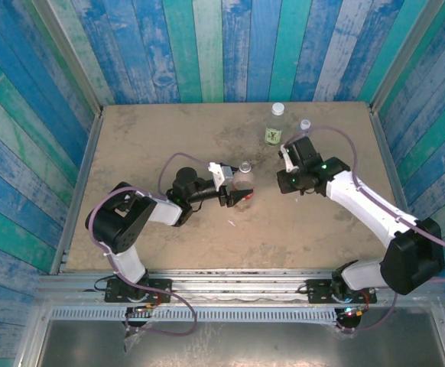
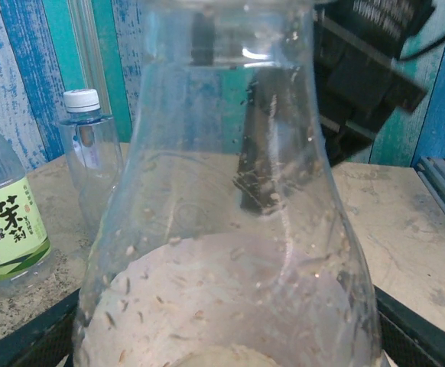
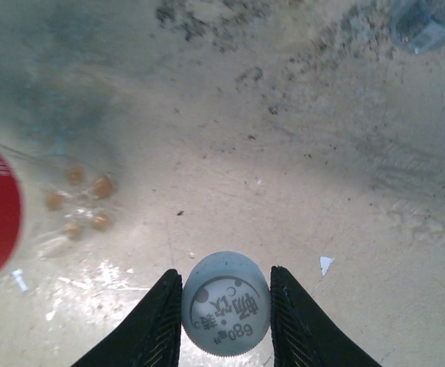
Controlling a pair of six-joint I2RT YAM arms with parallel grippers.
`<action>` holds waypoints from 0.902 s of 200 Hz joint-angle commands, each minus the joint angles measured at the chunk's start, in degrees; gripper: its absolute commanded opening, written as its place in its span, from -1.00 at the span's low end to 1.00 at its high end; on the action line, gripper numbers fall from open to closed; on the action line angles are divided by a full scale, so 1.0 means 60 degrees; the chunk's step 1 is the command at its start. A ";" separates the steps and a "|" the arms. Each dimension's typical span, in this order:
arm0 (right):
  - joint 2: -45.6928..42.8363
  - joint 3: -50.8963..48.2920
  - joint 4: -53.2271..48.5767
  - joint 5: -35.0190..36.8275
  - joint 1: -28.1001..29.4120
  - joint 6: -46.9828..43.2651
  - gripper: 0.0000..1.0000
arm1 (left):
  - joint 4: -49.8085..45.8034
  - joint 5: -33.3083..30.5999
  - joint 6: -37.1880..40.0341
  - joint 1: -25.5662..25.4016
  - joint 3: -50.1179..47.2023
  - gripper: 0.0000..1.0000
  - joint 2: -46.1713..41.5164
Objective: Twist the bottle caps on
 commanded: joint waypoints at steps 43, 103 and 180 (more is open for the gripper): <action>0.0504 0.3125 -0.2989 -0.0385 0.0551 -0.1021 -0.35 | -0.1100 0.0189 0.0311 -0.0059 -0.0185 0.50 -0.0254; 0.1570 0.6182 -0.4194 -0.0136 0.1581 -0.1544 -0.33 | -0.1182 0.0193 0.0352 -0.0060 -0.0185 0.50 -0.0252; 0.2447 0.7589 -0.4416 -0.0085 0.2474 -0.1695 -0.34 | -0.0948 0.0133 0.0187 -0.0060 -0.0200 0.46 -0.0138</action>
